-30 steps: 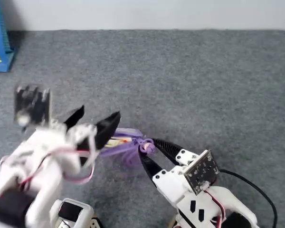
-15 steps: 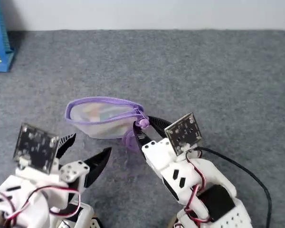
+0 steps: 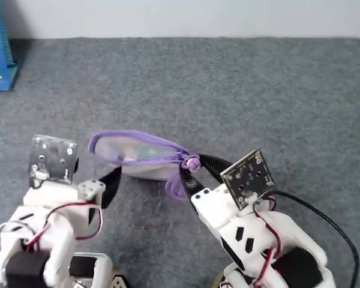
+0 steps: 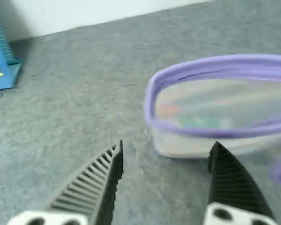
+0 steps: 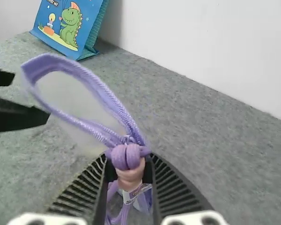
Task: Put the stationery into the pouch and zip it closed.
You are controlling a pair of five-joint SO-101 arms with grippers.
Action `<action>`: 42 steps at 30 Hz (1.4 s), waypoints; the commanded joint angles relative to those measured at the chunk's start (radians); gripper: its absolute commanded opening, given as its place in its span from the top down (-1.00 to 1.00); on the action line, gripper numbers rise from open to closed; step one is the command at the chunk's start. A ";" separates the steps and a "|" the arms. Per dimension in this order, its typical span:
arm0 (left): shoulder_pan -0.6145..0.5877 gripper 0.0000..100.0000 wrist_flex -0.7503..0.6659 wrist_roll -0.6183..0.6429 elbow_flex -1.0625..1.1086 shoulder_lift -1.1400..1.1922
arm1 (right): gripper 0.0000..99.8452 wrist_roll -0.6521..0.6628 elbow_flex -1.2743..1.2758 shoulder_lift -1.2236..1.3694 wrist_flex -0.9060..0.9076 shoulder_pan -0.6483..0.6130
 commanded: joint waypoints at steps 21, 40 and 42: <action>0.482 0.53 -0.562 0.219 0.216 0.000 | 0.99 0.057 -0.077 -0.001 0.165 -0.197; 0.517 0.47 -0.295 -0.008 0.239 -0.009 | 0.99 0.256 -0.324 -0.001 0.524 0.038; 0.512 0.39 -0.269 -0.025 0.236 -0.011 | 0.99 0.273 -0.345 -0.001 0.550 0.065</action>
